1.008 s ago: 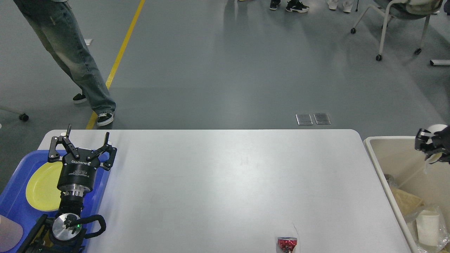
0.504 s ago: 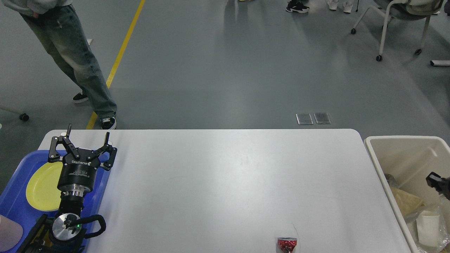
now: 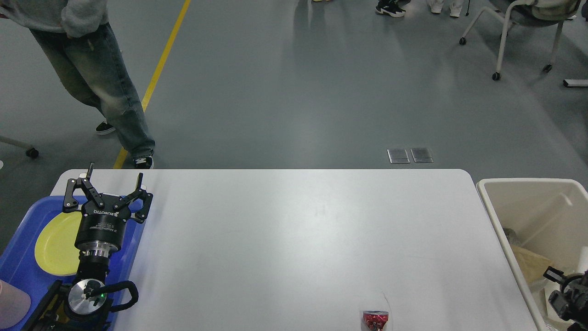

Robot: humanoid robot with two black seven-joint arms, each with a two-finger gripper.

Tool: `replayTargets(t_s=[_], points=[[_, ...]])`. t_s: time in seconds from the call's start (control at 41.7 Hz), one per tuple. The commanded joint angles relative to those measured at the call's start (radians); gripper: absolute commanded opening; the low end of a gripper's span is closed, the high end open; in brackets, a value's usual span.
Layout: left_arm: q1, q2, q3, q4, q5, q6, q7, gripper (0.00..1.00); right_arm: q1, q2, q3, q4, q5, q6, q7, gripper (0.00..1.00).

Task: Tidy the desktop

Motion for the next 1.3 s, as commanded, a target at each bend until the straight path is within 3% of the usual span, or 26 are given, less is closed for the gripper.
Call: replayTargets(t_s=[0.0,0.552,0.576,0.672,0.696,0.72,1.272], points=[[0.000,0.000,0.000,0.000,0.000,0.000,0.000,0.96,-0.005,0.004,0.008,0.001,0.002,0.000,0.000,0.00],[0.000,0.000,0.000,0.000,0.000,0.000,0.000,0.96,-0.023,0.038,0.016,0.001,0.004,-0.005,-0.005,0.00],[0.000,0.000,0.000,0.000,0.000,0.000,0.000,0.96,-0.023,0.038,0.018,0.000,0.004,-0.011,-0.005,0.08],[0.000,0.000,0.000,0.000,0.000,0.000,-0.001,0.96,-0.023,0.039,0.016,-0.002,0.013,-0.055,-0.005,0.76],[0.000,0.000,0.000,0.000,0.000,0.000,-0.001,0.96,-0.023,0.041,0.016,-0.002,0.013,-0.077,-0.005,0.91],[0.000,0.000,0.000,0.000,0.000,0.000,0.000,0.96,-0.023,0.042,0.016,0.000,0.013,-0.095,-0.005,1.00],[0.000,0.000,0.000,0.000,0.000,0.000,0.000,0.96,-0.025,0.042,0.016,0.018,0.014,-0.114,0.000,1.00]])
